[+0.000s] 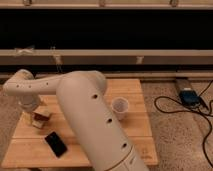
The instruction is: Place the pepper on the white sponge
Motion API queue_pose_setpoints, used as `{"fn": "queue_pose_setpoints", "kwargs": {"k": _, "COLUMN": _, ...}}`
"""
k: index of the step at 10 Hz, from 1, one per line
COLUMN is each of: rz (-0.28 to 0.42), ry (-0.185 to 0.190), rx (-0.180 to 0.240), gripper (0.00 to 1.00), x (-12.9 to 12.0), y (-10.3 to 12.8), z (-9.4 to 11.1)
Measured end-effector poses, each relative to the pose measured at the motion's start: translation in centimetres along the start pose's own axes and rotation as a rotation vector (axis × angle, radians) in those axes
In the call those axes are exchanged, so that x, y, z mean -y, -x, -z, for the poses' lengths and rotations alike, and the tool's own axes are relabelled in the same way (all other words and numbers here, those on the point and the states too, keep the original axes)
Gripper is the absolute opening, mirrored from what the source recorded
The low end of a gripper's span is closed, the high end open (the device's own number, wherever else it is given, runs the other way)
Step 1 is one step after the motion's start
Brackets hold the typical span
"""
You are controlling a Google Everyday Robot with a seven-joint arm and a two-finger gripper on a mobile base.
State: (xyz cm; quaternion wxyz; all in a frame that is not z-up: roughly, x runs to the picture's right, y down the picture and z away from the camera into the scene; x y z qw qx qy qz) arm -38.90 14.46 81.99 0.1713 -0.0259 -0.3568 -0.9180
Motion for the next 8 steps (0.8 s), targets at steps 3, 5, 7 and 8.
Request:
{"fn": "queue_pose_setpoints", "kwargs": {"k": 3, "rz": -0.019, "ry": 0.008, "rx": -0.017, "gripper": 0.80, "x": -0.7, "y": 0.3, "z": 0.4}}
{"fn": "queue_pose_setpoints", "kwargs": {"k": 5, "rz": -0.039, "ry": 0.010, "rx": -0.035, "gripper": 0.80, "x": -1.4, "y": 0.6, "z": 1.1}}
{"fn": "queue_pose_setpoints", "kwargs": {"k": 7, "rz": -0.057, "ry": 0.014, "rx": -0.060, "gripper": 0.80, "x": -2.1, "y": 1.0, "z": 1.5}}
{"fn": "queue_pose_setpoints", "kwargs": {"k": 8, "rz": -0.055, "ry": 0.013, "rx": -0.060, "gripper": 0.80, "x": -1.9, "y": 0.9, "z": 1.6}}
